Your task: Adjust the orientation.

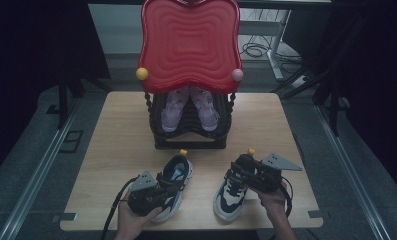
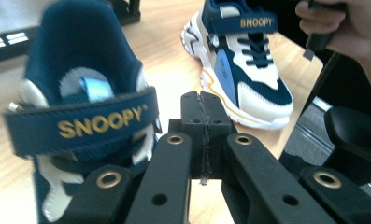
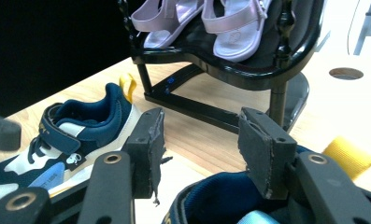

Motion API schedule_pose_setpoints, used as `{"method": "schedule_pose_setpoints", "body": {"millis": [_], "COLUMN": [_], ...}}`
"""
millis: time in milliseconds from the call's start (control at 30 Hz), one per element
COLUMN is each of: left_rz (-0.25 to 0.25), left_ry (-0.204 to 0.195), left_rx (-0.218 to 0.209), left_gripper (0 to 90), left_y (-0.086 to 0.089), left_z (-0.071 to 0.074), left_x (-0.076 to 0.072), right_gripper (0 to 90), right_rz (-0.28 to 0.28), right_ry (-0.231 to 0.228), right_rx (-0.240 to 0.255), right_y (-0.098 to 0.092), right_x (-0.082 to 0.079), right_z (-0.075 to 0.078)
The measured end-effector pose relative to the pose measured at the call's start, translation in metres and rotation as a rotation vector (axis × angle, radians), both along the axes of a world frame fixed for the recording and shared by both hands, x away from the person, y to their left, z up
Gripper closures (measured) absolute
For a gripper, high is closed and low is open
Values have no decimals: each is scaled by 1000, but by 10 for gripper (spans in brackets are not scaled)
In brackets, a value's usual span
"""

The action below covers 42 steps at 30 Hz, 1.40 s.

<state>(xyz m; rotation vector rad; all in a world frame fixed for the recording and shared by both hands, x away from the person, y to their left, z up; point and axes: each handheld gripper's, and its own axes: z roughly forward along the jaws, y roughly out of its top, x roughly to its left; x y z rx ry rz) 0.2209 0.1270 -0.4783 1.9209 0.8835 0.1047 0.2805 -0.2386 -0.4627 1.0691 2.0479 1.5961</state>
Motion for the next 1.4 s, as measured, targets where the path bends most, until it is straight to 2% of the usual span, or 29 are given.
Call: {"method": "schedule_pose_setpoints", "body": {"millis": [100,267,533,867,1167,1400], "left_rz": [-12,-17,5,27,73,97], "left_ry": [25,67,85,93,100,120], "left_rx": [8,45,96,57,57,14], "left_gripper": [900,900,899,900,900,899], "left_y": [-3,-9,-6,15,32,47], "left_z": [-7,-23,-32,-33,-33,-35], "left_x": [-5,-9,-9,-12,-11,-11], "right_gripper": [505,501,492,490,491,490], "right_rz": [-11,-20,-21,-33,-42,-48], "right_ry": [-2,-4,1,-2,-4,-1], "right_rx": [3,7,-2,3,8,2], "right_y": [-3,-4,-3,-6,-8,-8], "right_x": [0,0,1,0,0,1], "right_z": [1,1,0,1,2,1]}}
